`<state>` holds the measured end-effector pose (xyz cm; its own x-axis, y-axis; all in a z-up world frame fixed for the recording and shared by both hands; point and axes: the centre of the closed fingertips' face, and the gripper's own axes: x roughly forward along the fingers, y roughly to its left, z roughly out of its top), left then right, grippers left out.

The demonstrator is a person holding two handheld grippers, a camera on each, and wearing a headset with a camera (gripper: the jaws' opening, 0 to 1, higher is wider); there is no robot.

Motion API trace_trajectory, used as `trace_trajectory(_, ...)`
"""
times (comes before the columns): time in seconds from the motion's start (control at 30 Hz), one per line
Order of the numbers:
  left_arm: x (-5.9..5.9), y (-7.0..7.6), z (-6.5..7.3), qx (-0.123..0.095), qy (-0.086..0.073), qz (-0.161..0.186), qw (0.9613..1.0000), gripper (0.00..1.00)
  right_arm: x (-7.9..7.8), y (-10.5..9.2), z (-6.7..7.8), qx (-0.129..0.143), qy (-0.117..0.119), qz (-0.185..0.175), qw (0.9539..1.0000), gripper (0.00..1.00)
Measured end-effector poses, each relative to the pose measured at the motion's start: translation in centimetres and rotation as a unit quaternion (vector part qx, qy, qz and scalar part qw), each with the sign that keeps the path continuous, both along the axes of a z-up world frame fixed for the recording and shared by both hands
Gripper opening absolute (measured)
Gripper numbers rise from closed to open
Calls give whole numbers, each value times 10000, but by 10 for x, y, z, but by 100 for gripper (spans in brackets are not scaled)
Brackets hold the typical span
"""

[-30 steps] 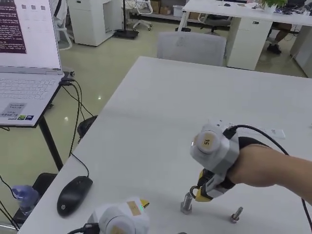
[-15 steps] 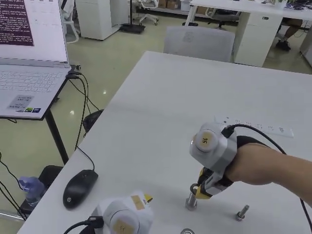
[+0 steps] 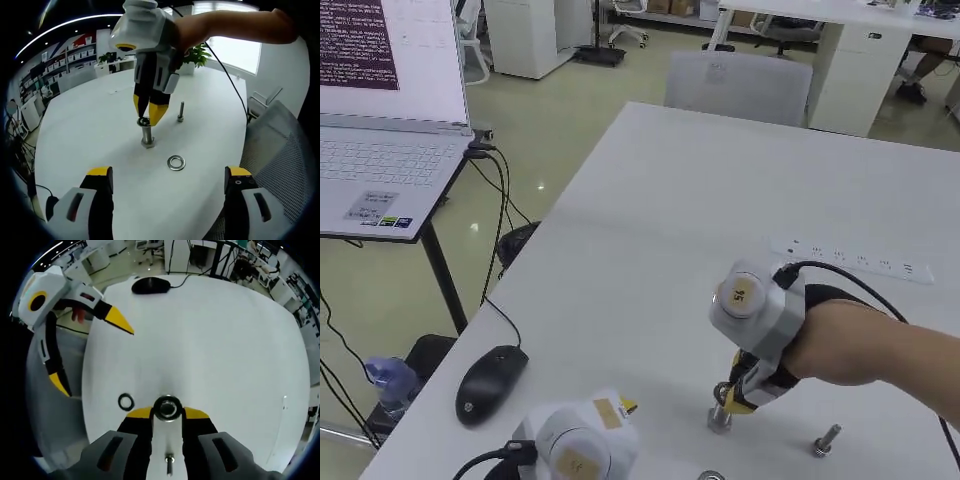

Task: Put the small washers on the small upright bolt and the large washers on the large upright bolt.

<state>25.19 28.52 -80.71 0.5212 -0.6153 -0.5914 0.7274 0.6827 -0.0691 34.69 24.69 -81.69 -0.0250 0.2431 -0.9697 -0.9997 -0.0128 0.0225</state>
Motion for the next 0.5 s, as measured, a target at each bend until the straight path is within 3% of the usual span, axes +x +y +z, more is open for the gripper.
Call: trace_trajectory(0.5, 0, -3, 0, -21, 6, -21, 10000, 91, -1, -2, -8, -17, 30, -53, 10000, 22)
